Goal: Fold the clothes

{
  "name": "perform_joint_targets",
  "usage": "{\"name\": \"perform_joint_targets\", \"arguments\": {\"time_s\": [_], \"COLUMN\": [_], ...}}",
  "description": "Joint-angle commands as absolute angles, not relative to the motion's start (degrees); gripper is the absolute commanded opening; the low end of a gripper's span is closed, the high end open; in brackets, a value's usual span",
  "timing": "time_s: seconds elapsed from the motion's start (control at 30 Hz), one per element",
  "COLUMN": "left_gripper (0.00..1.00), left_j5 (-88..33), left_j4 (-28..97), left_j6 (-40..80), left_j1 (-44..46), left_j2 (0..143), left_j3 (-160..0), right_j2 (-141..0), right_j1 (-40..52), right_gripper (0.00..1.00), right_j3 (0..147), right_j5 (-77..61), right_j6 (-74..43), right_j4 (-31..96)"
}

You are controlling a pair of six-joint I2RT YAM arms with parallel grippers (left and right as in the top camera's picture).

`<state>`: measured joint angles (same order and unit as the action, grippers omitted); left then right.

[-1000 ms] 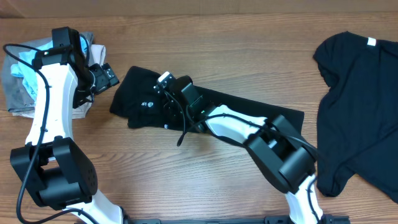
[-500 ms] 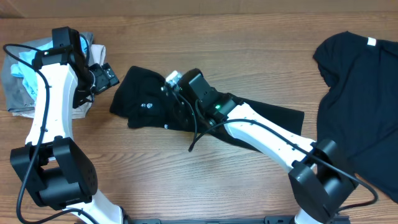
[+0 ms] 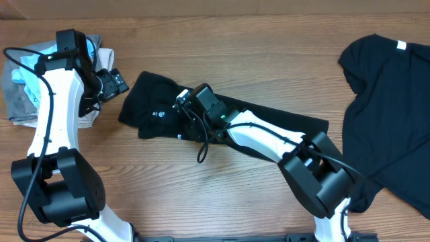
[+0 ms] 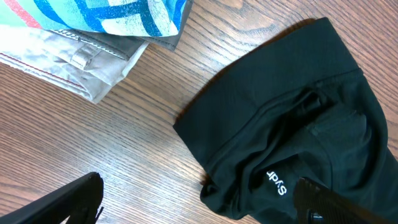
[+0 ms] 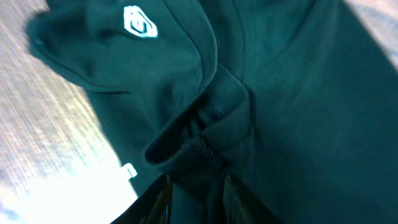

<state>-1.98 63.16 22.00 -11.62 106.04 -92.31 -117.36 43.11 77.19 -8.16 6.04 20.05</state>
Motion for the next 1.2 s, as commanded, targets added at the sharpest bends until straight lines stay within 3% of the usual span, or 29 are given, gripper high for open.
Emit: {"name": "perform_joint_targets", "arguments": {"time_s": [0.0, 0.07, 0.17, 1.07, 1.17], "left_gripper": [1.00, 1.00, 1.00, 1.00, 1.00], "left_j5": [-2.6, -2.6, -2.6, -2.6, -2.6], "left_j4": [63.2, 63.2, 63.2, 63.2, 63.2], "left_j6": [21.9, 21.9, 21.9, 21.9, 21.9], "left_j1": [-11.3, -11.3, -11.3, -11.3, -11.3], "left_j2": [105.6, 105.6, 105.6, 105.6, 105.6], "left_j3": [-93.0, -93.0, -93.0, -93.0, -93.0], "right_j2": [-118.4, -118.4, -118.4, -118.8, -116.3], "right_j1": [42.7, 42.7, 42.6, 36.6, 36.1], "right_gripper": [0.32, 0.31, 0.04, 0.04, 0.16], "right_j3": [77.2, 77.2, 77.2, 77.4, 77.7], "right_j5": [-8.7, -8.7, -8.6, -8.7, -8.7], "right_j6": [6.1, 6.0, 6.0, -1.7, -4.0], "right_j4": [18.7, 18.6, 18.7, 23.9, 24.1]}}
